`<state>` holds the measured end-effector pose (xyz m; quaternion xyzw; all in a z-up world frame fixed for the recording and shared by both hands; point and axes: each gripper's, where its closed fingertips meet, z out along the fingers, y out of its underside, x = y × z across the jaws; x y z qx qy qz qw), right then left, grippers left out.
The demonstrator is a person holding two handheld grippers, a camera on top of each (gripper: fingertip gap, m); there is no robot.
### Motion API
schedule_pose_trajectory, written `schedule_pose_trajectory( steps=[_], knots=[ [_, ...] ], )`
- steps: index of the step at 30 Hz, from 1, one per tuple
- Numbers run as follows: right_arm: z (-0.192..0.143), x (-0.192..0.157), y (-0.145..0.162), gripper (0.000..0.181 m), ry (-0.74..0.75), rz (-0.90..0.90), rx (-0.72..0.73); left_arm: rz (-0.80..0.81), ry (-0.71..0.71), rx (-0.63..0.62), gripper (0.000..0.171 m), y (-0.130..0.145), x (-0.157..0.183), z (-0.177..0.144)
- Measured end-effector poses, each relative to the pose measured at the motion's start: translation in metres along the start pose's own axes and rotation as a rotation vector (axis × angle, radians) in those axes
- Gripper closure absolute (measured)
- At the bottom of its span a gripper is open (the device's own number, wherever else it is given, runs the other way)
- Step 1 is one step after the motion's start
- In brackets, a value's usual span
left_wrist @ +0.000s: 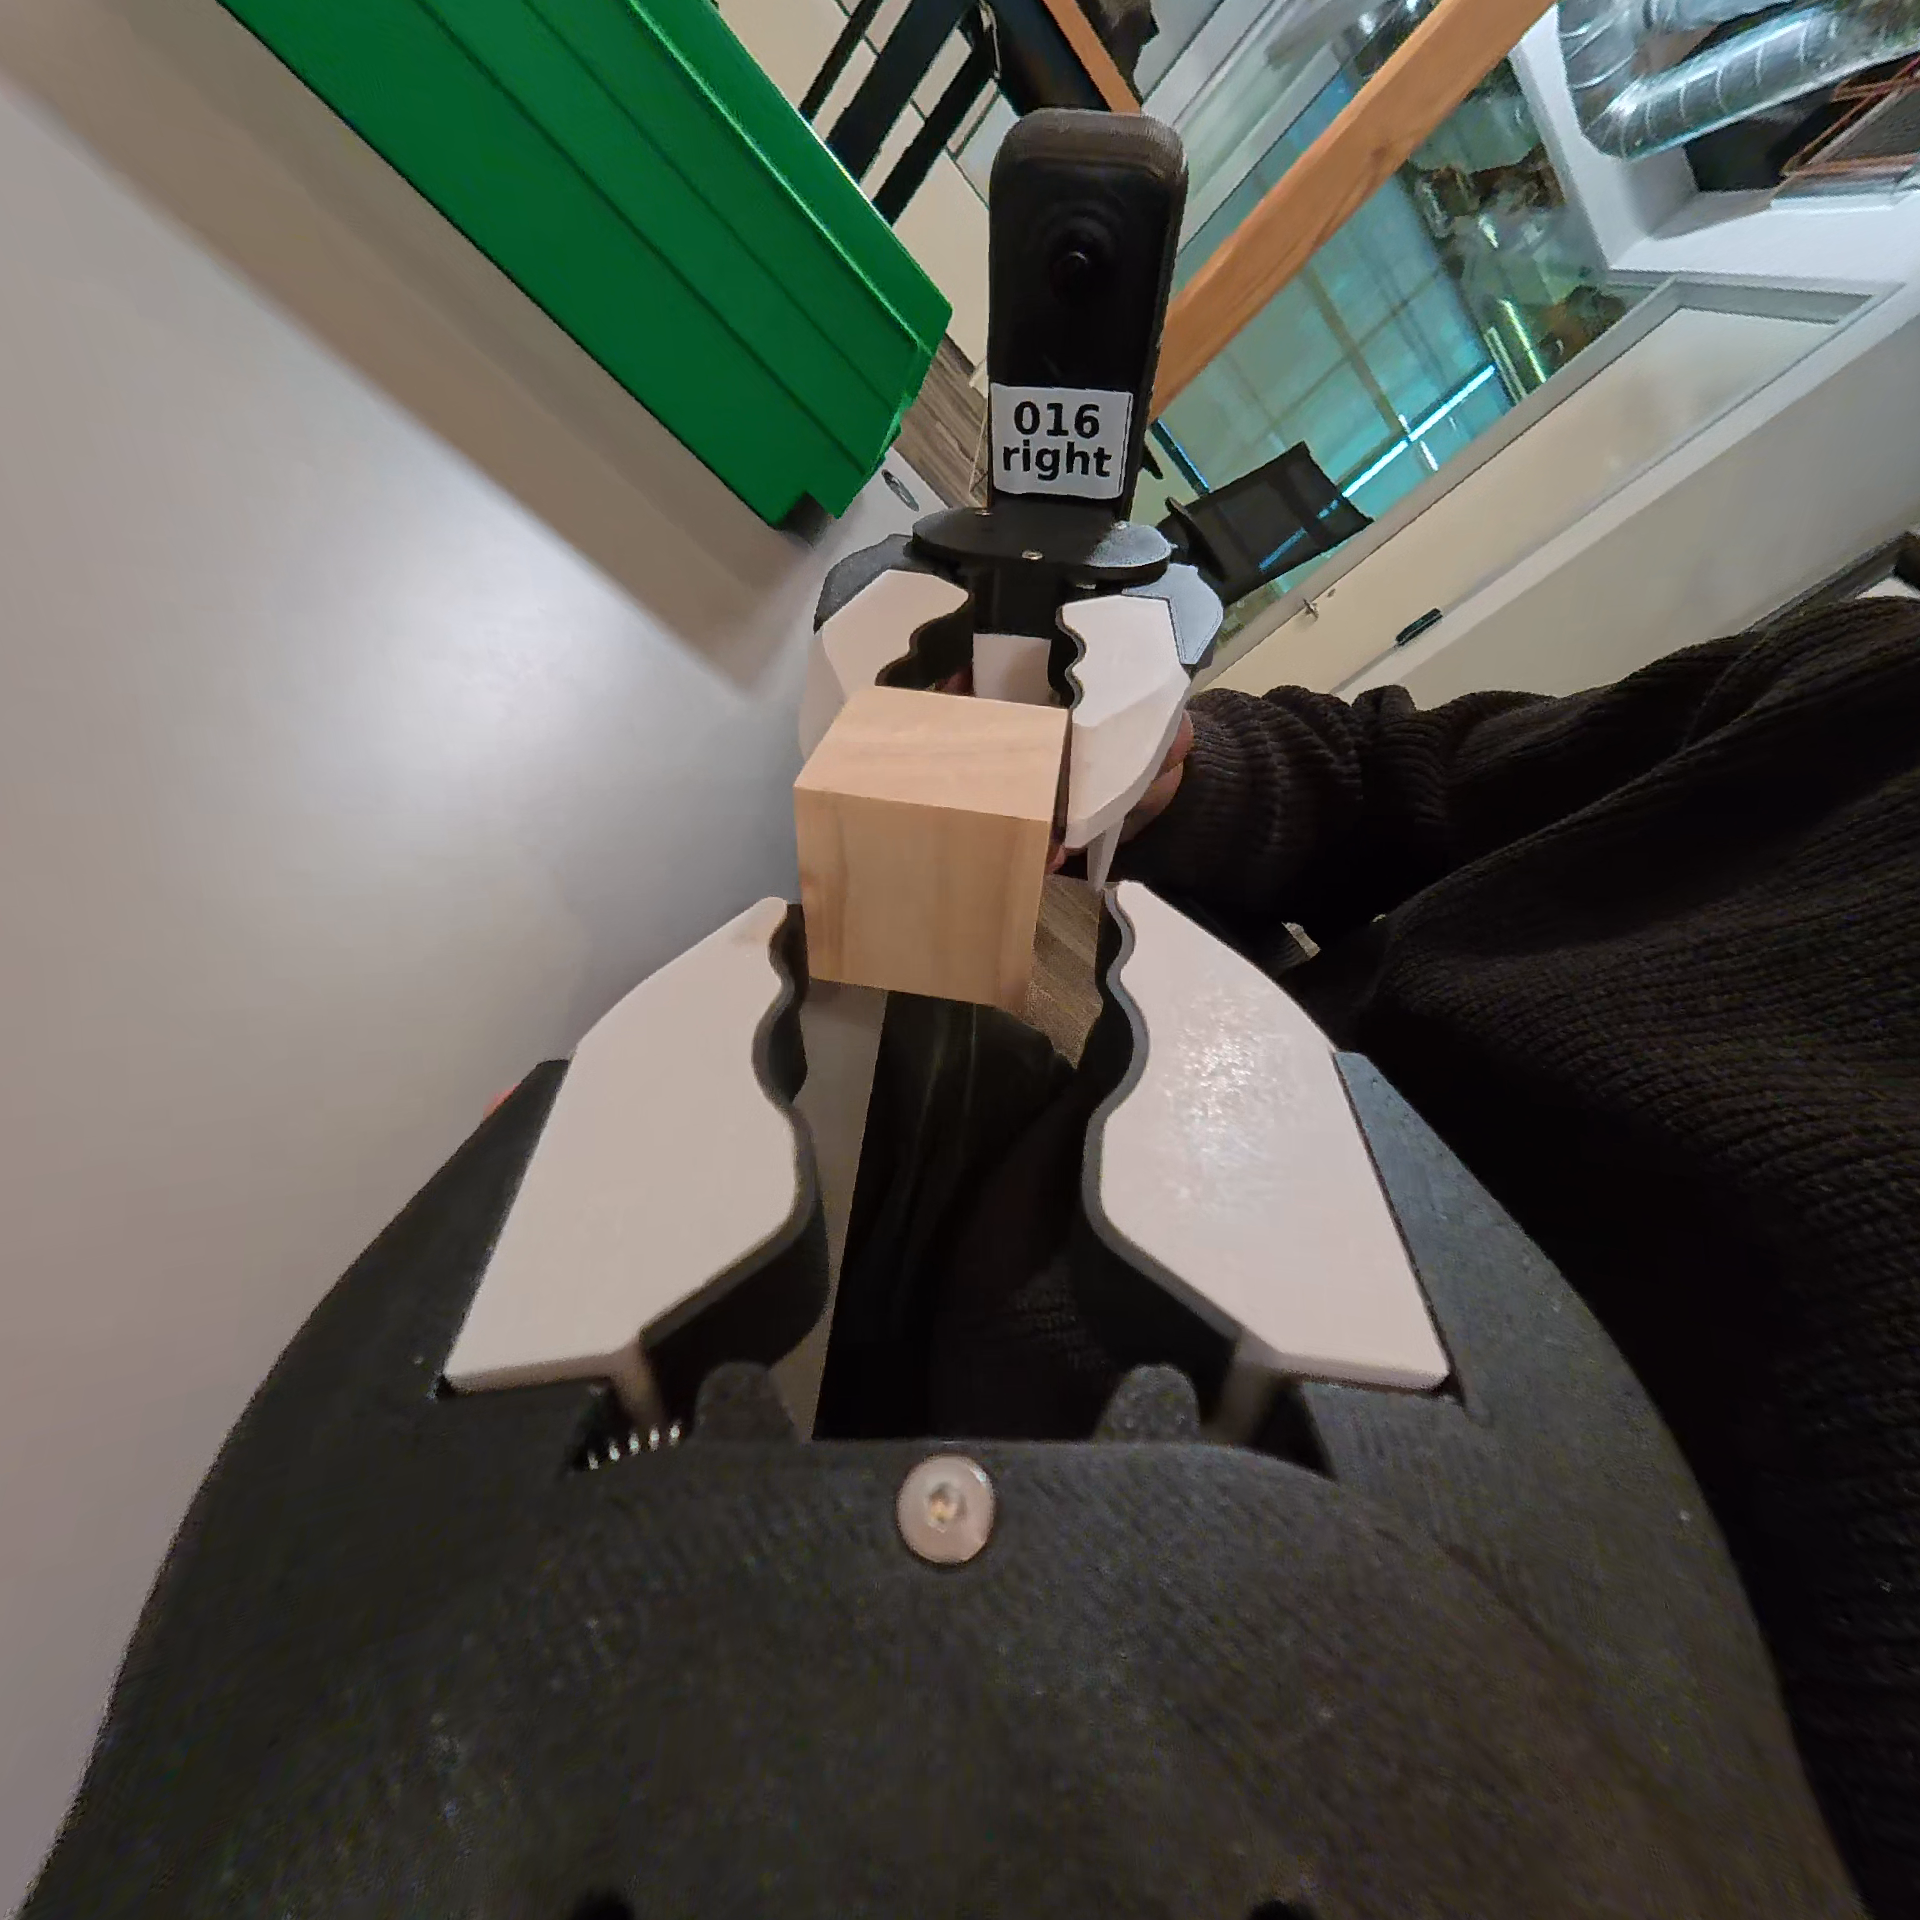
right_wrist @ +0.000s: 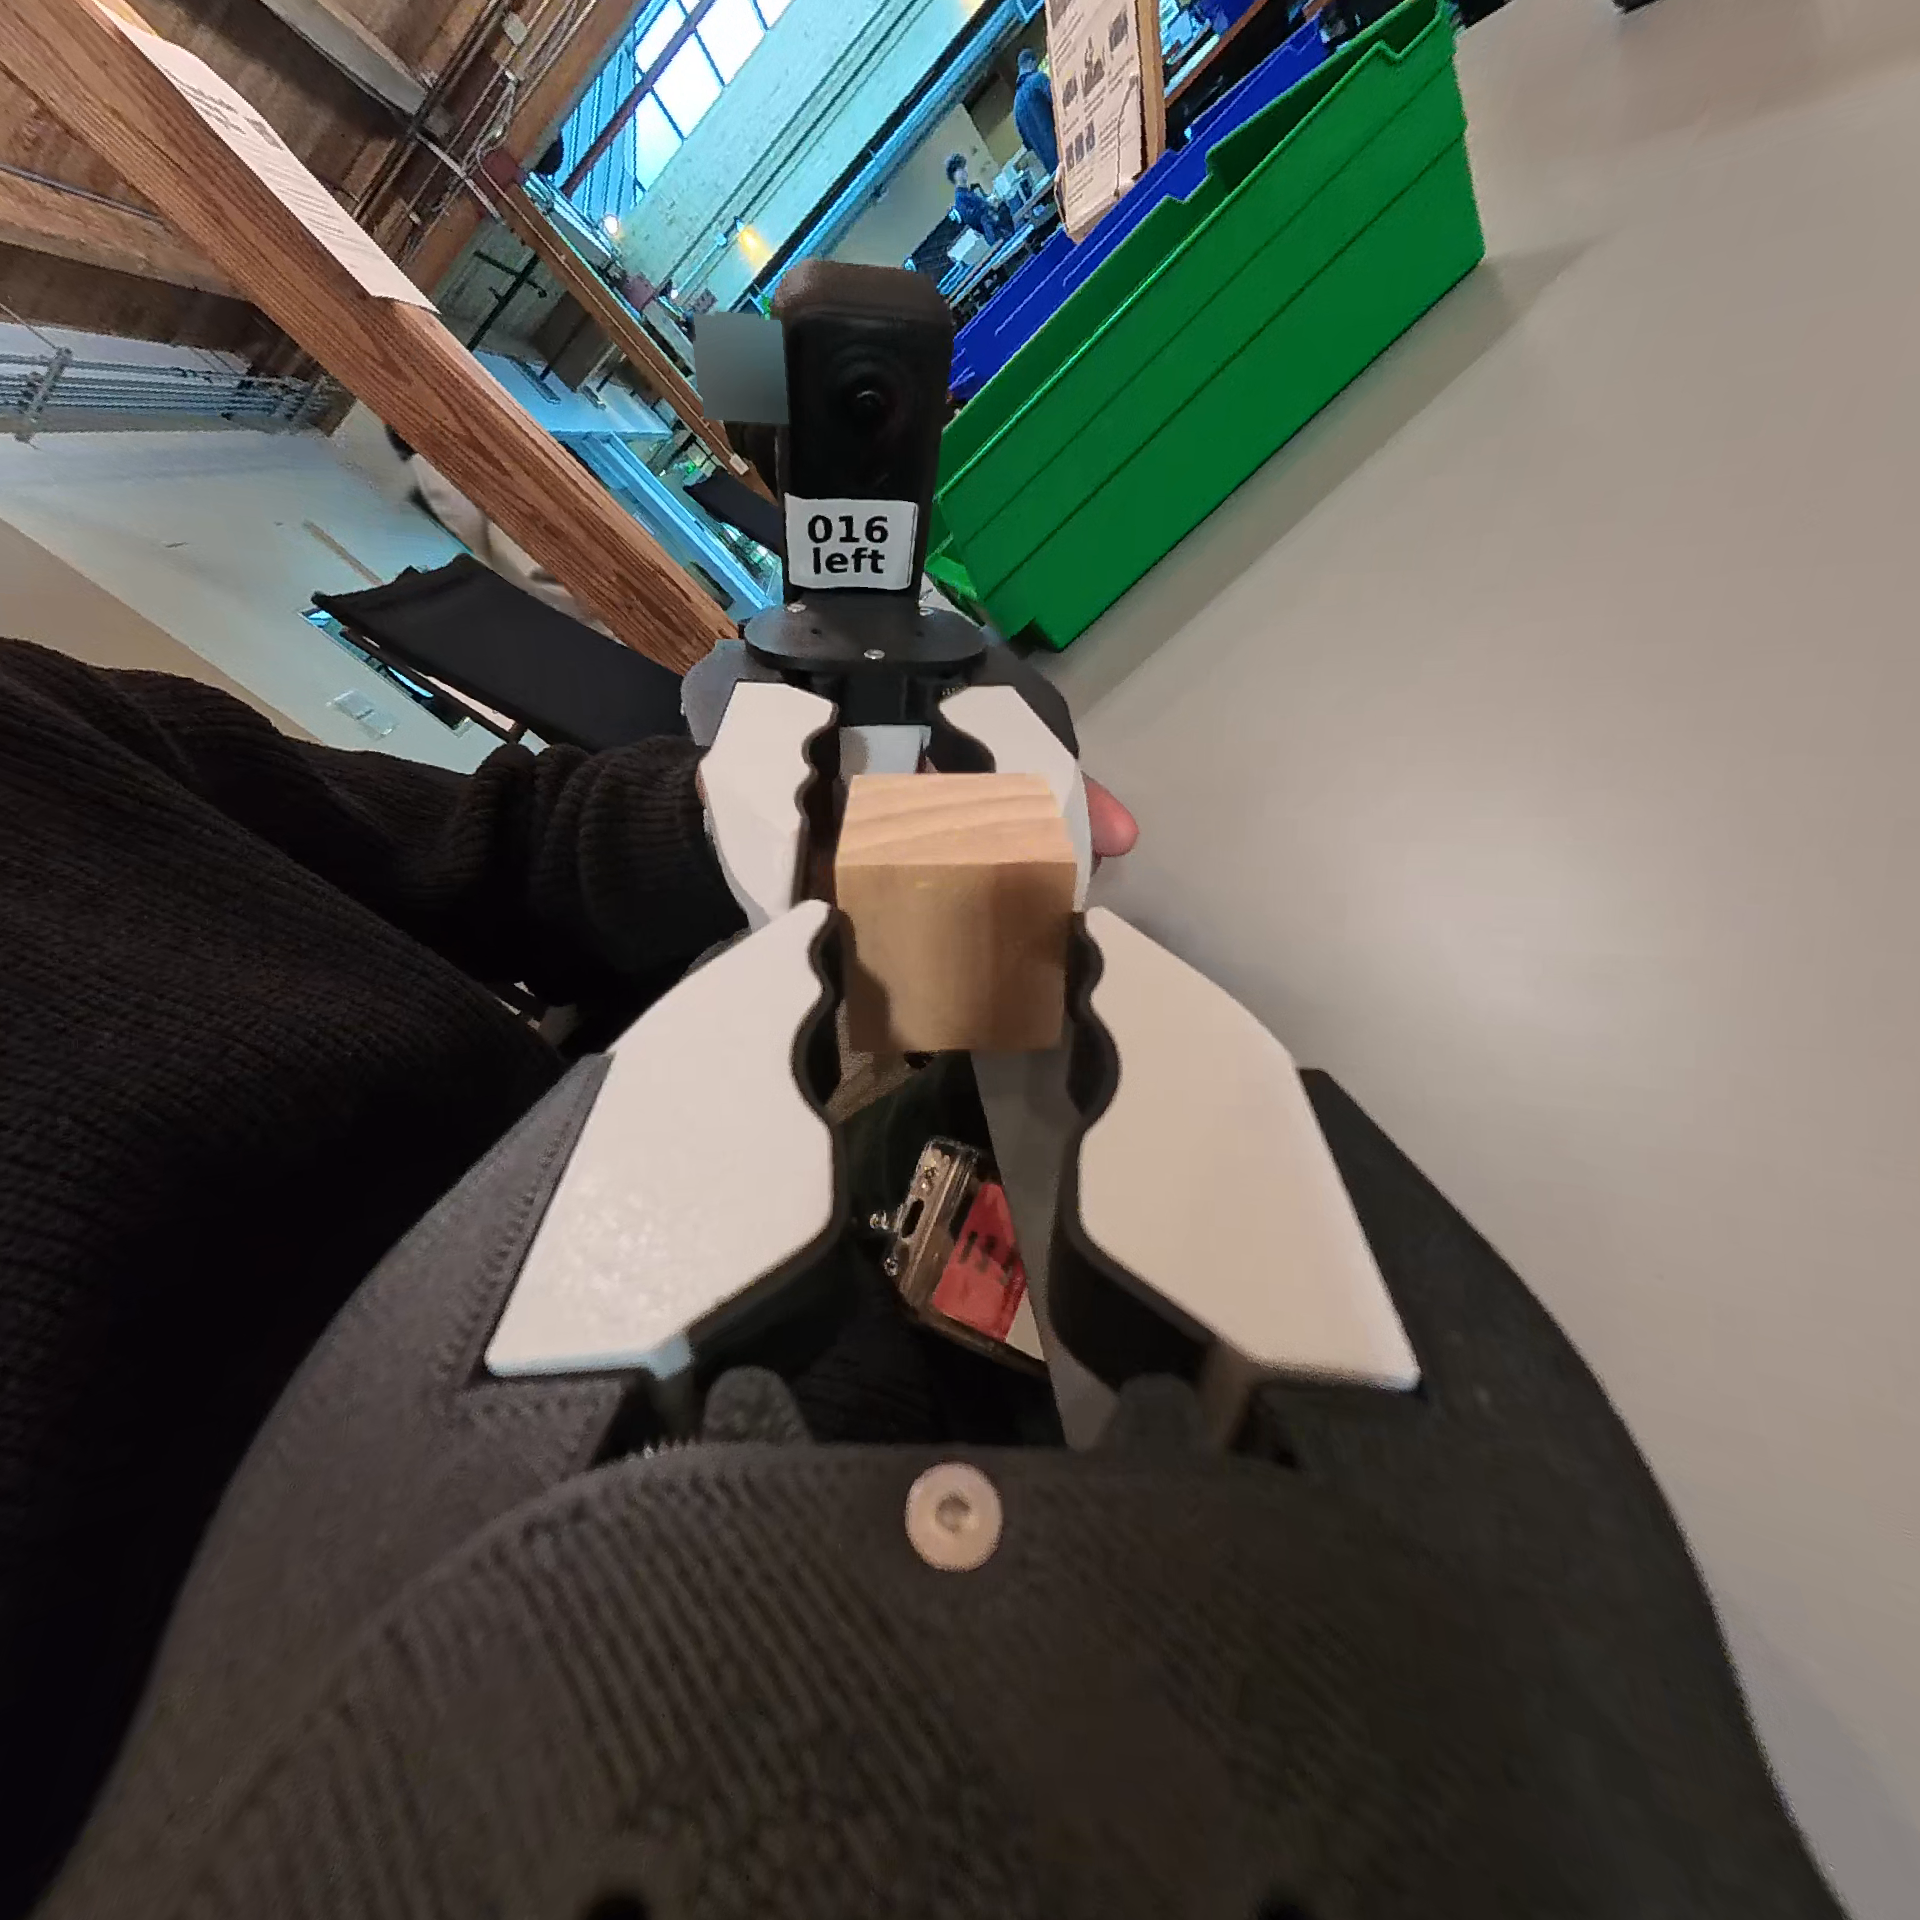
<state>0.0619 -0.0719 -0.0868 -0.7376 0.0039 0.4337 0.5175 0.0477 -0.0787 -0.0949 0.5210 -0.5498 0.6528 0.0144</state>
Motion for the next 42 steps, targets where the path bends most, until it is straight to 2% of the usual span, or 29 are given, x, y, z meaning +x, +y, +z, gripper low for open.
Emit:
schedule_pose_trajectory(
  steps=[42],
  knots=[
    [-0.0042,0.0033,-0.0046,0.140,-0.008,-0.006,0.018,-0.023,0.002,0.043,0.118,-0.0072,-0.0029,-0.0036]
  ],
)
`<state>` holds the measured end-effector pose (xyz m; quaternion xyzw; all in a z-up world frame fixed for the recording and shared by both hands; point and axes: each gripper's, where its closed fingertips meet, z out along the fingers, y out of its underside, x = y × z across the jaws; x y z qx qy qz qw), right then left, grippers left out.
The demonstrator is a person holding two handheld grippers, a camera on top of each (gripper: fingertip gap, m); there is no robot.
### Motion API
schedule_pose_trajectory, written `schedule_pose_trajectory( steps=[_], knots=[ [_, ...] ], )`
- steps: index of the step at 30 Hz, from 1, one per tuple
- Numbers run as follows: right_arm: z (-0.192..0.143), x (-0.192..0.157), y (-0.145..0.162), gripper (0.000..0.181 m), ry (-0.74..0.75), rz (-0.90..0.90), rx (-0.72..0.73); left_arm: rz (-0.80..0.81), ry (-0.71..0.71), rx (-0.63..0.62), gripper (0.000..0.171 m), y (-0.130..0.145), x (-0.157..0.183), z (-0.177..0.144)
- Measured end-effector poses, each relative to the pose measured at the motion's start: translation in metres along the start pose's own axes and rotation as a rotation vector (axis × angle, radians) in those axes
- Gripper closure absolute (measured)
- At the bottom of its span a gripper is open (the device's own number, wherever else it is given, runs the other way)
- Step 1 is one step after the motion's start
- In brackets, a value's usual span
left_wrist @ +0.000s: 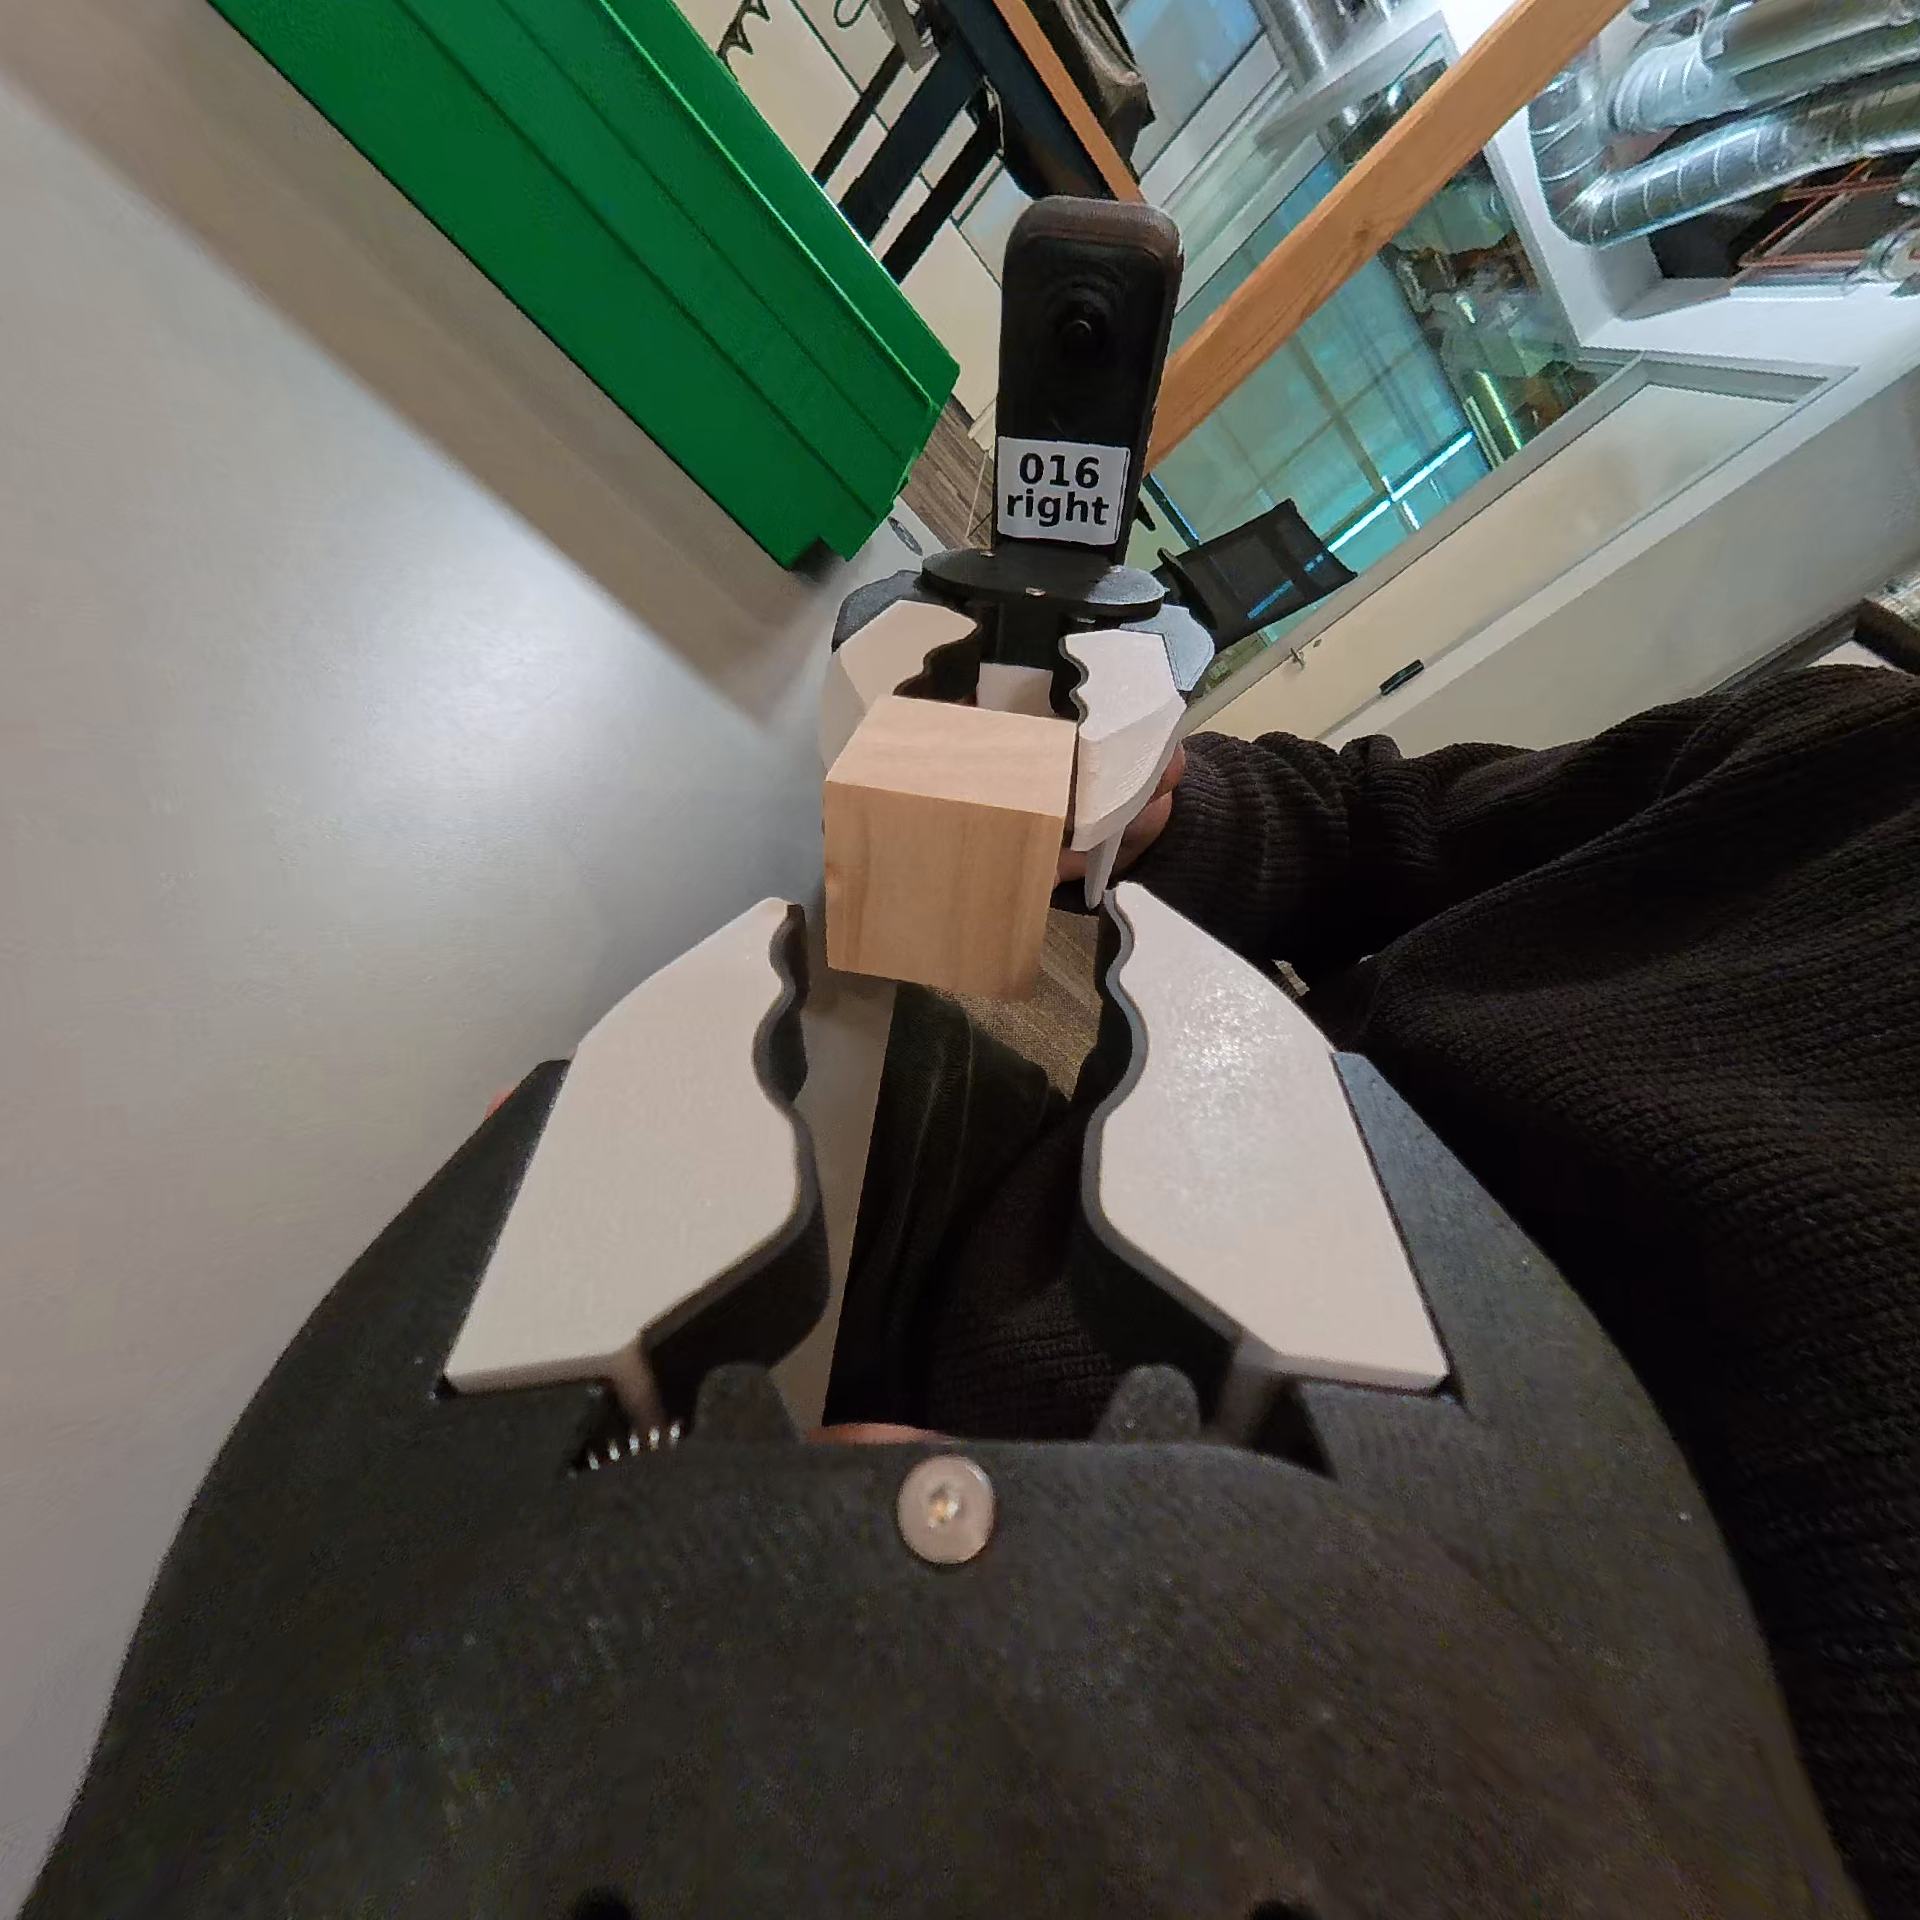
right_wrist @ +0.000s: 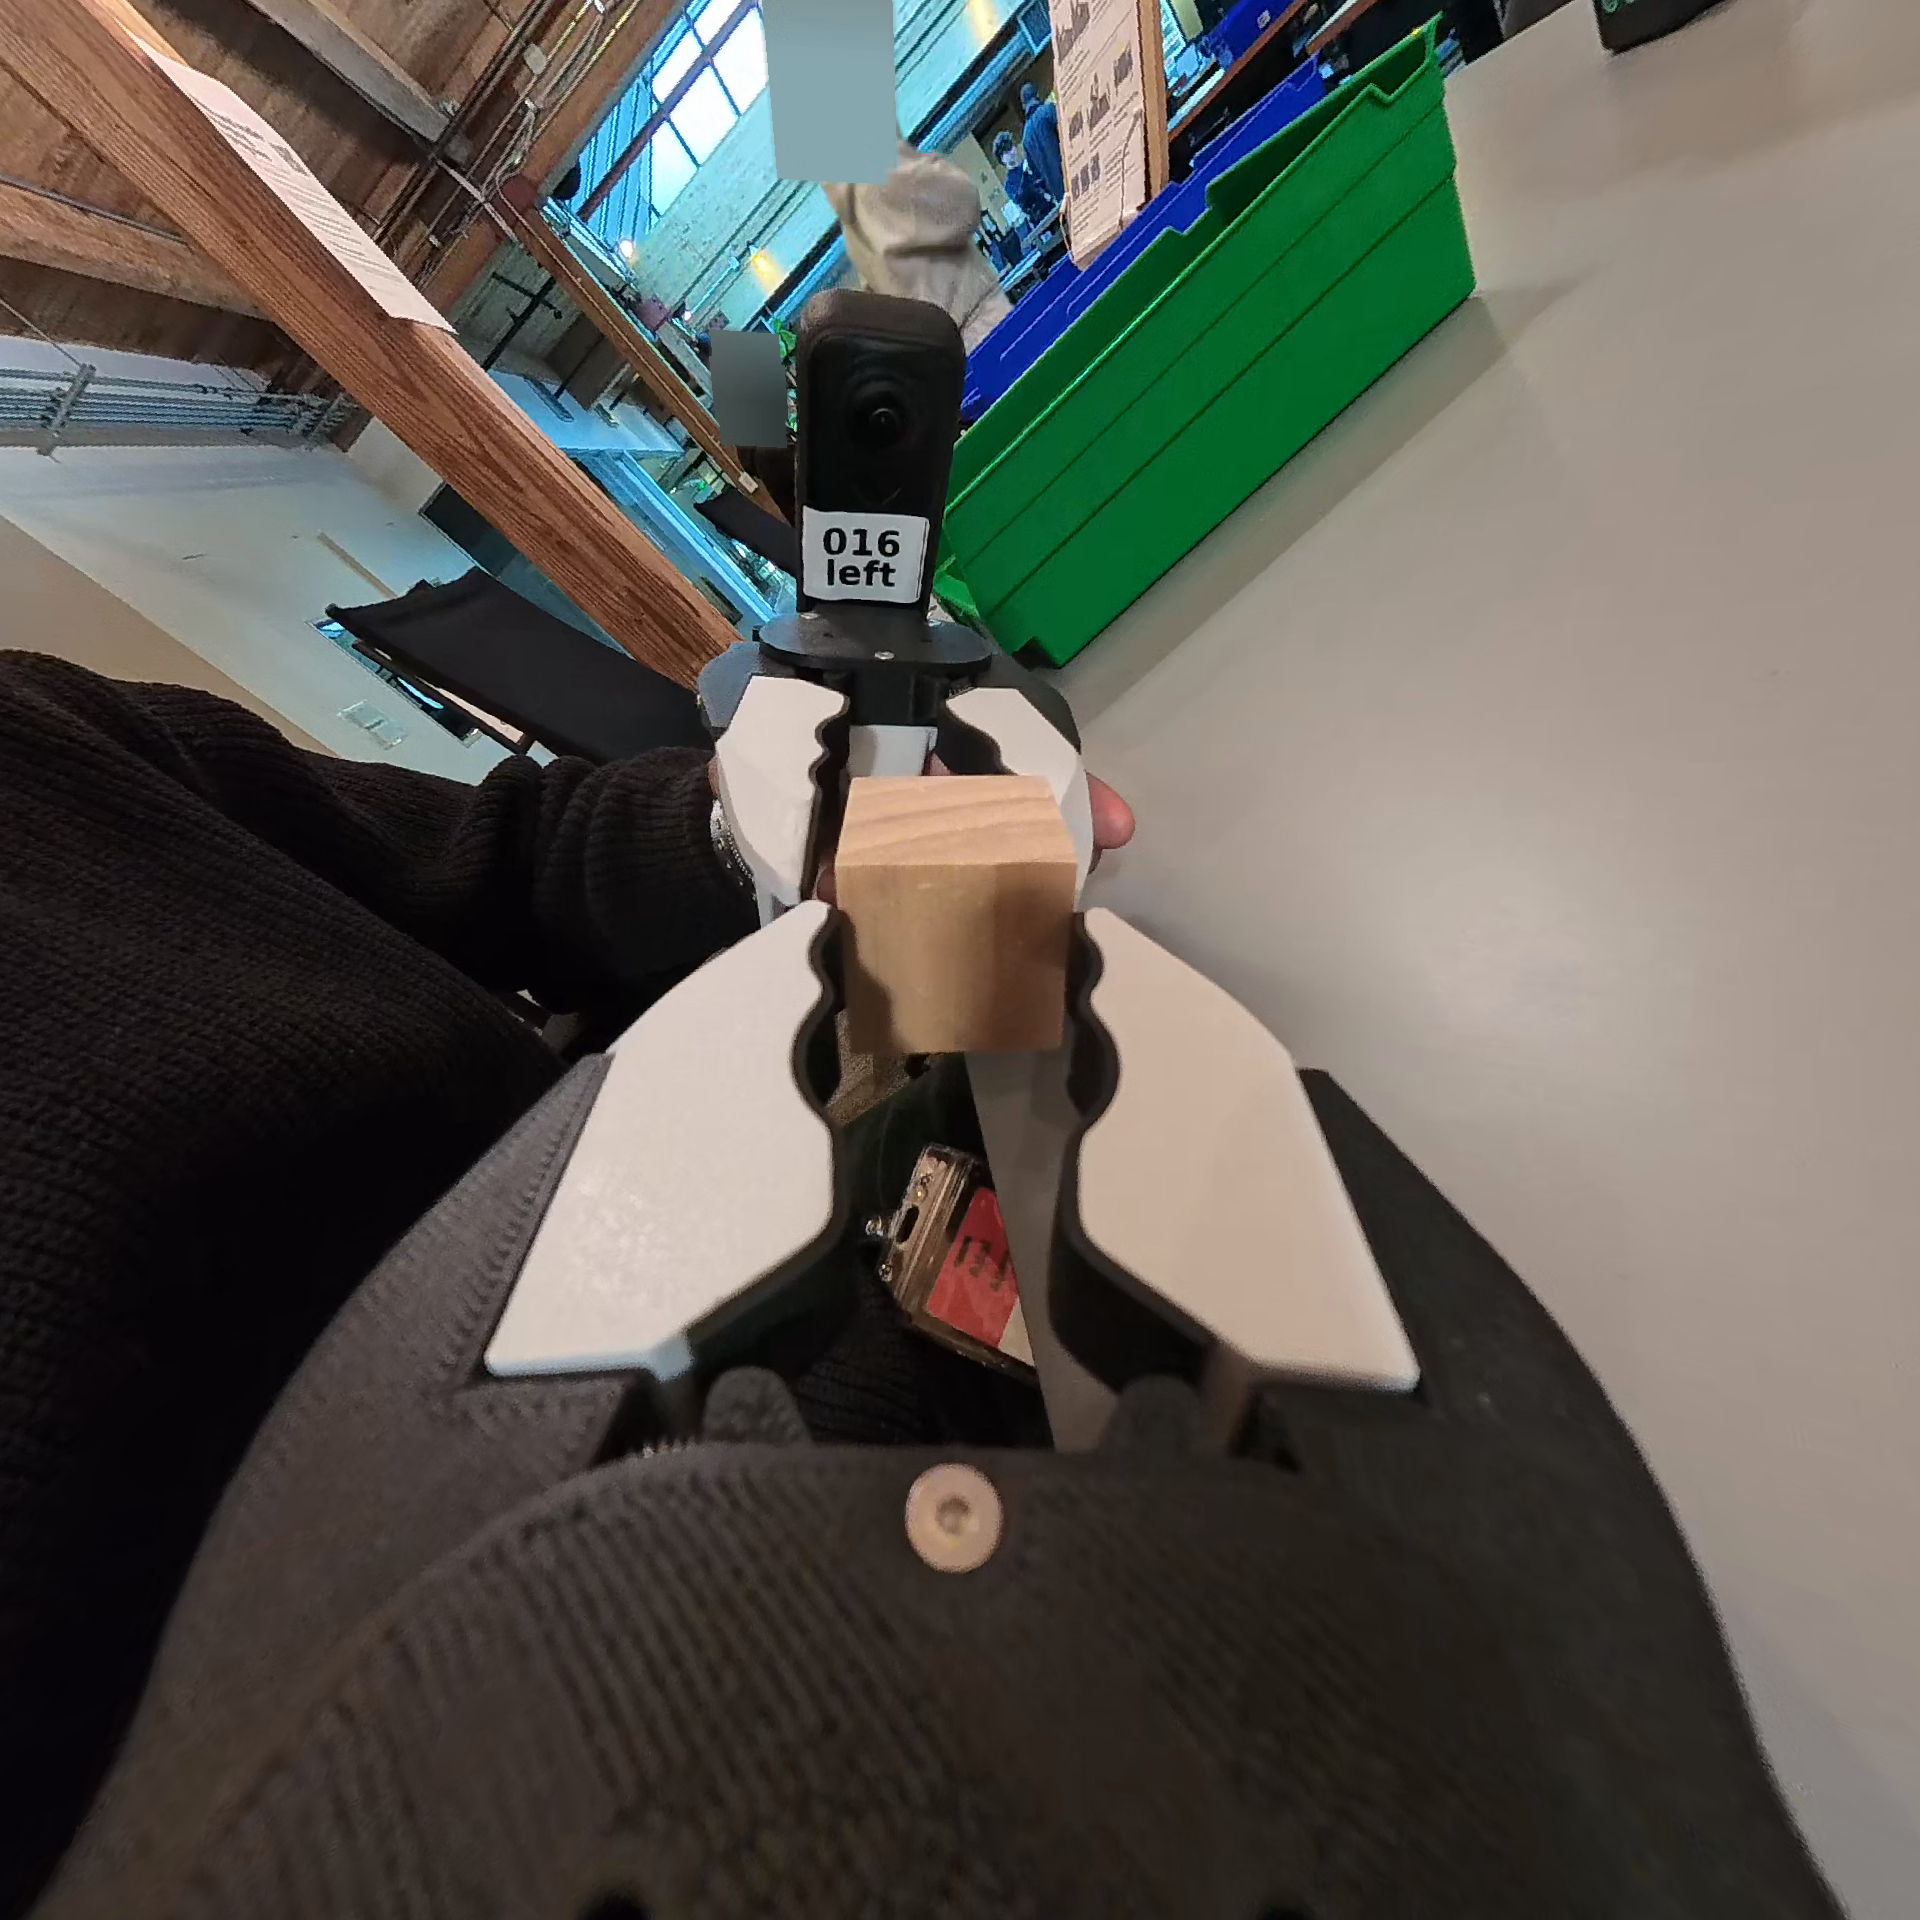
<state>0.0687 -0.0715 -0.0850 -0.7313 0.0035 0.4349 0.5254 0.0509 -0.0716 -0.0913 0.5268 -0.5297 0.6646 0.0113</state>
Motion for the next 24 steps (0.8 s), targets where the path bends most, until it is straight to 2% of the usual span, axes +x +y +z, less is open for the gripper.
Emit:
schedule_pose_trajectory(
  steps=[4,6,8,10,13,15,17,20,22,24],
  knots=[
    [-0.007,-0.002,-0.012,0.139,0.014,-0.032,0.029,0.029,-0.025,0.024,0.118,-0.007,-0.003,-0.006],
    [-0.024,-0.006,-0.042,0.140,0.043,-0.087,0.109,0.035,-0.036,0.056,0.118,-0.013,-0.004,-0.011],
    [-0.060,-0.012,-0.090,0.140,0.083,-0.159,0.235,0.024,-0.049,0.083,0.118,-0.018,-0.008,-0.015],
    [-0.110,-0.015,-0.137,0.140,0.160,-0.244,0.345,0.000,-0.054,0.094,0.118,-0.019,-0.013,-0.016],
    [-0.186,0.006,-0.186,0.139,0.364,-0.375,0.331,-0.029,-0.056,0.099,0.118,-0.019,-0.017,-0.016],
    [-0.232,0.042,-0.204,0.139,0.554,-0.459,0.235,-0.028,-0.062,0.093,0.118,-0.017,-0.020,-0.014],
    [-0.273,0.091,-0.209,0.139,0.751,-0.531,0.054,-0.018,-0.072,0.080,0.118,-0.016,-0.022,-0.012],
    [-0.317,0.154,-0.182,0.139,0.892,-0.574,-0.386,-0.003,-0.096,0.058,0.118,-0.012,-0.026,-0.008],
    [-0.341,0.179,-0.156,0.139,0.912,-0.657,-0.725,0.012,-0.113,0.046,0.118,-0.010,-0.029,-0.006],
    [-0.357,0.195,-0.136,0.139,0.907,-0.709,-1.001,0.031,-0.136,0.035,0.118,-0.008,-0.031,-0.003]
  ],
)
